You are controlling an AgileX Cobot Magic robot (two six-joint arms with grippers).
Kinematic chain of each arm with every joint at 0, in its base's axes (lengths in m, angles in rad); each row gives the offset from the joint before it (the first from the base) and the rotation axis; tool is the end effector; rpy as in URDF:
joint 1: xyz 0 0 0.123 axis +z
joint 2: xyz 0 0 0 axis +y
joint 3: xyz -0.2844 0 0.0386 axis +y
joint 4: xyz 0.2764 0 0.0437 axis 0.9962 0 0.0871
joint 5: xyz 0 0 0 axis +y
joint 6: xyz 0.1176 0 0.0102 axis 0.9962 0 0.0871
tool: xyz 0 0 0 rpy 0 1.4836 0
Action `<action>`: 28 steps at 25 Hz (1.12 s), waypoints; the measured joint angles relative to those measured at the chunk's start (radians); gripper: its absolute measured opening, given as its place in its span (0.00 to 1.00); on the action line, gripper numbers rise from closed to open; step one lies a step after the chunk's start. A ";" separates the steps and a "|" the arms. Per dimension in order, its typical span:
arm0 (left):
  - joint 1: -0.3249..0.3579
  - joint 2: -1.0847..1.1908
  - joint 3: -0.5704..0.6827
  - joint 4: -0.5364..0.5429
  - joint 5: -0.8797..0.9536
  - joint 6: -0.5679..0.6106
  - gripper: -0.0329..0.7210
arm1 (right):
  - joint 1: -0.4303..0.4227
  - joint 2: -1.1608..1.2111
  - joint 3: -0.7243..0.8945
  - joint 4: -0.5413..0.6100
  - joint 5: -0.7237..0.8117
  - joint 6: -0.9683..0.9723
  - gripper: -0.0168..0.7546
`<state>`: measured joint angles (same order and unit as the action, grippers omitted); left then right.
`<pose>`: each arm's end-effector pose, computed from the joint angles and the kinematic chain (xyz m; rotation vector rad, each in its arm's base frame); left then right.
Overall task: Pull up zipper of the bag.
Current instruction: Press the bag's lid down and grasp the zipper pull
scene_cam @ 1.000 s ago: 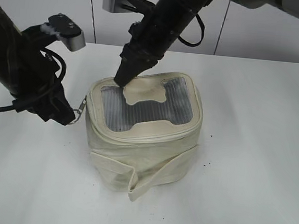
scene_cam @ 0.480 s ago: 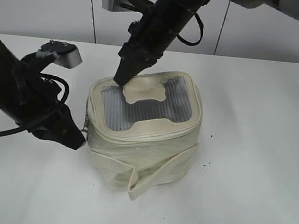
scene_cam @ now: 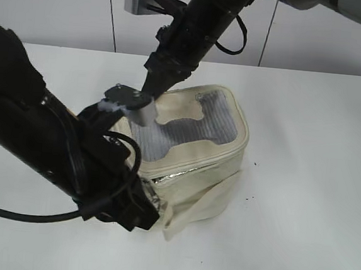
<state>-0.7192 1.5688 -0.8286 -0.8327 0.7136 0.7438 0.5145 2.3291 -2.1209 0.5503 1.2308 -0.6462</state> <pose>0.1961 -0.2478 0.1578 1.1890 2.5535 -0.8687 0.4333 0.3118 0.1896 -1.3792 2.4339 0.7500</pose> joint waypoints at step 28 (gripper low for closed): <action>-0.030 -0.146 0.005 -0.018 -0.227 -0.315 0.04 | -0.013 0.003 -0.046 -0.049 -0.001 0.061 0.03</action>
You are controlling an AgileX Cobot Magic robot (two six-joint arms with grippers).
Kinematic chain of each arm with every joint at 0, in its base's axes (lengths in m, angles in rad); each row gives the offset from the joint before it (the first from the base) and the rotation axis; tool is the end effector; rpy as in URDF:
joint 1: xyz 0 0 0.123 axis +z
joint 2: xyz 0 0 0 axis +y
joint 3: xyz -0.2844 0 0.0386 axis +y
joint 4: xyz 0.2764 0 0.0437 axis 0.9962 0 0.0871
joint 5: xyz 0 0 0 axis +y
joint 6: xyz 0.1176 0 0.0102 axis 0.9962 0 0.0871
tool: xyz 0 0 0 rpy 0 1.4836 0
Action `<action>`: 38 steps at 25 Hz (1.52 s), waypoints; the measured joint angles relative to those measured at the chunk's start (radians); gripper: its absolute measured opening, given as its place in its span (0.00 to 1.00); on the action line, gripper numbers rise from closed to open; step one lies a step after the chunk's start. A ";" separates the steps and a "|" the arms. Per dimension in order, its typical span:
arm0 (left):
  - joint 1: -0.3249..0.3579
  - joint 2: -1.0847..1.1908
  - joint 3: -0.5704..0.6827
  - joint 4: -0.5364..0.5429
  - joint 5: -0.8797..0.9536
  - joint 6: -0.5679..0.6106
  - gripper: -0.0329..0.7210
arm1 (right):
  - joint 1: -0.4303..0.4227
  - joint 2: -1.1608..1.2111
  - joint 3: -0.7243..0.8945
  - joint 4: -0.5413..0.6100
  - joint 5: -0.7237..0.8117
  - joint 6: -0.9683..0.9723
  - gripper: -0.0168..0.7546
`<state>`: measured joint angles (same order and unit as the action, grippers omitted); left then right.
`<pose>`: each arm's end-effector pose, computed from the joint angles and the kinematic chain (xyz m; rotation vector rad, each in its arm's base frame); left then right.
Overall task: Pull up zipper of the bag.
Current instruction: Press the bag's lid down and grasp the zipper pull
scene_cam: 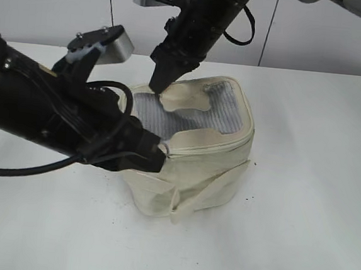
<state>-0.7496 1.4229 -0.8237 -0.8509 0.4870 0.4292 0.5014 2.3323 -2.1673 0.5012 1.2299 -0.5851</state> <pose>0.2075 -0.2500 0.2073 0.6686 2.4796 -0.9061 0.4441 0.3044 0.1996 -1.3090 2.4562 0.6860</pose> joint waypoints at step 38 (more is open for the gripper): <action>-0.223 0.149 -0.096 -0.079 -0.316 -0.014 0.04 | -0.007 0.007 -0.033 -0.023 0.001 0.019 0.03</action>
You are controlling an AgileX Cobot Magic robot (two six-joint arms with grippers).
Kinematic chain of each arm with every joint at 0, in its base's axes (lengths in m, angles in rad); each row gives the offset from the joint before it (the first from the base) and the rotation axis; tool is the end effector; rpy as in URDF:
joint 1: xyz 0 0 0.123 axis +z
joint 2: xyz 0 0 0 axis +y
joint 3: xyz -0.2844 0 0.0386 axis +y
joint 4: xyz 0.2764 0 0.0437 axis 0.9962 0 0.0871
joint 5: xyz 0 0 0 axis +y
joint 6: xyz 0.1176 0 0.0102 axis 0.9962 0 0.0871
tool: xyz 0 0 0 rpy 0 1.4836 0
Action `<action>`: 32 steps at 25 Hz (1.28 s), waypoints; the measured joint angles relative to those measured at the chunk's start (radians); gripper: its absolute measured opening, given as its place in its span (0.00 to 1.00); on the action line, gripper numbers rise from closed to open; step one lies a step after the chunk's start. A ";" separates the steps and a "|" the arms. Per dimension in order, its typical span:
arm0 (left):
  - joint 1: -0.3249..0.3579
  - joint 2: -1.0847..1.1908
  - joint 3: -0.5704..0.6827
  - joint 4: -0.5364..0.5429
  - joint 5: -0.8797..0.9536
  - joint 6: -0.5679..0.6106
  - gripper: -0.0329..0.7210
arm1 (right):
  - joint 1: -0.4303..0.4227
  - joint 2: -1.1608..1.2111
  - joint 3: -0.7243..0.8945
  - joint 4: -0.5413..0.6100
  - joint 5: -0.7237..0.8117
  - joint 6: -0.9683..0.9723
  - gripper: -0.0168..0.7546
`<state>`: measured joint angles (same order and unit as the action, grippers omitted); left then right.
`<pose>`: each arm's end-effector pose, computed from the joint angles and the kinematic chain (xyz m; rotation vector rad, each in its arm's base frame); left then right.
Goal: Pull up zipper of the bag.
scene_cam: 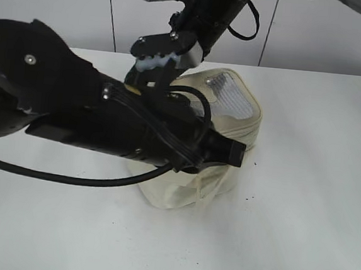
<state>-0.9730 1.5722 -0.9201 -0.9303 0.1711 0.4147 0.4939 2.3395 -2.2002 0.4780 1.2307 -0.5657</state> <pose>0.1988 -0.3207 0.2019 0.6320 2.3243 -0.9096 0.4506 0.3008 0.2047 -1.2833 2.4539 0.6531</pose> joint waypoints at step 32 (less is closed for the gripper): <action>0.087 -0.097 -0.061 0.241 0.197 0.008 0.42 | -0.001 -0.022 -0.023 0.053 -0.010 0.125 0.48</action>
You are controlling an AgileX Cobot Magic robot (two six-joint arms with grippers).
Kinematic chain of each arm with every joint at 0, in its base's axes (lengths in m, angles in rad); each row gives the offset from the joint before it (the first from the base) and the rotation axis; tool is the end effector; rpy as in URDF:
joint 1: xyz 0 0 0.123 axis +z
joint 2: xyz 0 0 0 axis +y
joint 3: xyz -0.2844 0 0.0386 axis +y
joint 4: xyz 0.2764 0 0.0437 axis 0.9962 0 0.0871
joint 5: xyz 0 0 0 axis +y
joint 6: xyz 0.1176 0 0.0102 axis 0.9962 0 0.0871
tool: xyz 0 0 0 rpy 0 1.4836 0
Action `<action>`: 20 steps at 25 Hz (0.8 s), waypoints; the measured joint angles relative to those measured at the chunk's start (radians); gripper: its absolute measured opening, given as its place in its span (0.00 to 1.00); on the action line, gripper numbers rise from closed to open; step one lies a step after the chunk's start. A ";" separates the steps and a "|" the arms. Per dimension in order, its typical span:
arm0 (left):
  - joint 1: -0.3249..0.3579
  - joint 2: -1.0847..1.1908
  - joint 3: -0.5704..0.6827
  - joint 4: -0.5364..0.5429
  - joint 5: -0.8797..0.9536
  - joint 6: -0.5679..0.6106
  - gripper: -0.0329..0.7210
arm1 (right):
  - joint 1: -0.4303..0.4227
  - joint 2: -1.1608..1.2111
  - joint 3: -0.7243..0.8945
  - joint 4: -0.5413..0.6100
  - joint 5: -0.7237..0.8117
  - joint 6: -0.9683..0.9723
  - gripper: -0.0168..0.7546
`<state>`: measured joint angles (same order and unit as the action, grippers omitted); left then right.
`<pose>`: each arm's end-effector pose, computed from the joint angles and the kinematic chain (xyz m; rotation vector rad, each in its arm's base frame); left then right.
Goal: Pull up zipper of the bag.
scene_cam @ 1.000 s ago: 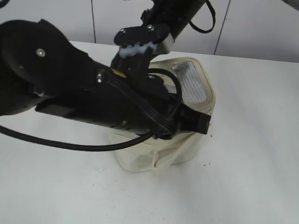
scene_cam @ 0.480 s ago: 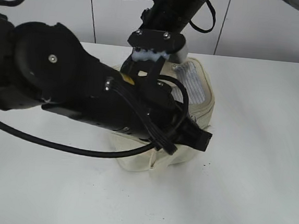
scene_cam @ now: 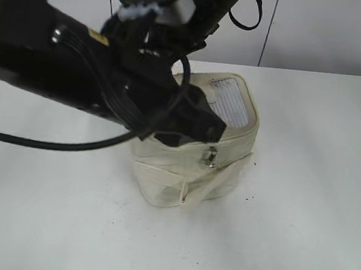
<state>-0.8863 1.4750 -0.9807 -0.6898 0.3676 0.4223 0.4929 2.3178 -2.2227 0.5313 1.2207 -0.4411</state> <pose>0.2088 -0.2987 0.2434 0.8876 2.2198 -0.8275 0.4496 0.3053 0.2268 -1.1053 2.4892 0.7510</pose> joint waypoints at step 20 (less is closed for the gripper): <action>0.299 0.111 -0.195 0.059 0.029 0.000 0.58 | -0.206 -0.102 -0.001 -0.180 0.000 0.156 0.60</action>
<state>-0.5876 1.5862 -1.1752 -0.6304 0.3963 0.4224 0.2866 2.2158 -2.2239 0.3509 1.2207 -0.2849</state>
